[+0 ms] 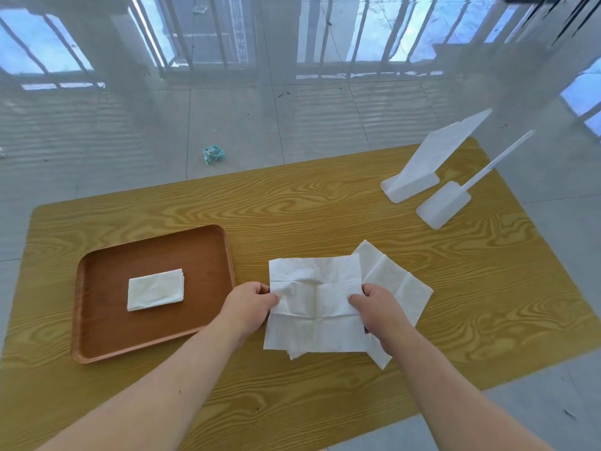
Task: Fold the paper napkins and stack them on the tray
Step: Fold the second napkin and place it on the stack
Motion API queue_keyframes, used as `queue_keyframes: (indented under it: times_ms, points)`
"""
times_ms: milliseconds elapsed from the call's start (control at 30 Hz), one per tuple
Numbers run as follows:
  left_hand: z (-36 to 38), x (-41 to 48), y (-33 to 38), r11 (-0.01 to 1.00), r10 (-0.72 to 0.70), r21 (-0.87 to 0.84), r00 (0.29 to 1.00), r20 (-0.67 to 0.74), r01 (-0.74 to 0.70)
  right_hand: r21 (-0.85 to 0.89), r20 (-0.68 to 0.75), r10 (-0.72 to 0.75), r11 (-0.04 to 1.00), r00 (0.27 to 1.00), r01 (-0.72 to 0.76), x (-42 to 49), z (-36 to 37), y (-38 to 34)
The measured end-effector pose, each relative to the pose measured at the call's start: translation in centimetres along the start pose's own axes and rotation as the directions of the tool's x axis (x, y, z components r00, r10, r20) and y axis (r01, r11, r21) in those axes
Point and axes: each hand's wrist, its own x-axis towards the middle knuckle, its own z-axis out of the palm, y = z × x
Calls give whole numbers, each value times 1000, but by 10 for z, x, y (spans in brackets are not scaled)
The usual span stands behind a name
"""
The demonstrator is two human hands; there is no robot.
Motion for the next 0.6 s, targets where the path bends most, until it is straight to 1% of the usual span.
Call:
queue_keyframes:
  times_ms: [67,133,167,267,367,500,533,600]
  points:
    - [-5,0,-1,1000,10,-7,1000,17,-10,44,79,29,999,996,-32,0,0,-2]
    - [-8,0,-3,999,12,42,999,44,-14,17,127,44,999,991,-47,-2,0,-3]
    - [-9,0,-4,997,15,72,999,46,-18,-1,128,38,999,991,-38,-3,1,-3]
    - [-9,-3,0,990,79,119,997,-7,-78,-35,73,-78,996,994,80,-10,4,-8]
    - [-2,-13,14,977,189,100,982,-12,-187,18,101,-166,986,981,165,-18,12,-18]
    - [17,-25,36,945,315,84,948,42,-317,91,113,-161,984,980,151,-19,21,-26]
    - [23,-27,40,932,340,116,939,58,-344,101,114,-152,985,982,141,-18,22,-26]
    - [33,-28,44,891,373,234,921,110,-389,144,127,-116,985,985,98,-17,22,-25]
